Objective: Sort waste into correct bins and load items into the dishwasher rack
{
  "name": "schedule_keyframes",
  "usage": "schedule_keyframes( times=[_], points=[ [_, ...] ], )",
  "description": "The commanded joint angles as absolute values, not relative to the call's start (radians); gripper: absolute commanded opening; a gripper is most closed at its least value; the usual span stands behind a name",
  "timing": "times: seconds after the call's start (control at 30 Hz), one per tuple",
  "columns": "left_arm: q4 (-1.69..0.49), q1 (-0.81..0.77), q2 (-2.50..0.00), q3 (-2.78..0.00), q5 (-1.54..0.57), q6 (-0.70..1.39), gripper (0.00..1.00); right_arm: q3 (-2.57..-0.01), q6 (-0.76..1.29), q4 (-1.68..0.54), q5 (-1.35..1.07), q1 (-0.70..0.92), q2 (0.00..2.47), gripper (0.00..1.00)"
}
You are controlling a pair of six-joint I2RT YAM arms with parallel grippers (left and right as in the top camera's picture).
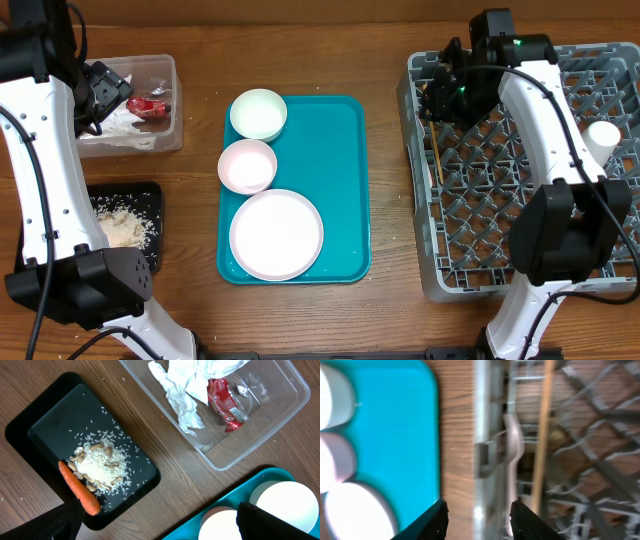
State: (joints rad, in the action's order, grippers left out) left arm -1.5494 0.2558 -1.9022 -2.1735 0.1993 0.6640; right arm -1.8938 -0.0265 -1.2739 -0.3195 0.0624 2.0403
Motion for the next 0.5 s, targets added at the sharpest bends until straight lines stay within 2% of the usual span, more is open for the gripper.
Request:
schedule_keyframes(
  times=[0.0,0.13,0.17,0.27,0.3,0.47],
  points=[
    [-1.551,0.254,-1.9,-2.181,0.212,0.684,1.0,-1.934,-0.022,-1.289,-0.438,0.118,1.938,0.45],
    [-1.551,0.254,-1.9,-2.181,0.212,0.684,1.0,-1.933,-0.022,-1.322,-0.435,0.214,1.917,0.52],
    [-1.551,0.254,-1.9,-2.181,0.212,0.684,1.0,-1.924,-0.022,-1.328,-0.435,0.268,1.924,0.64],
    [-1.551,0.254,-1.9,-2.181,0.212,0.684,1.0,-1.878,-0.022,-1.298,-0.435,0.356,1.931,0.87],
    [-1.551,0.254,-1.9,-2.181,0.212,0.684,1.0,-1.853,-0.022,-1.273,-0.435,0.388,1.932,0.98],
    [-1.551,0.254,-1.9,-2.181,0.212,0.684,1.0,-1.737,0.086,-1.126,-0.417,0.506,1.932,1.0]
  ],
)
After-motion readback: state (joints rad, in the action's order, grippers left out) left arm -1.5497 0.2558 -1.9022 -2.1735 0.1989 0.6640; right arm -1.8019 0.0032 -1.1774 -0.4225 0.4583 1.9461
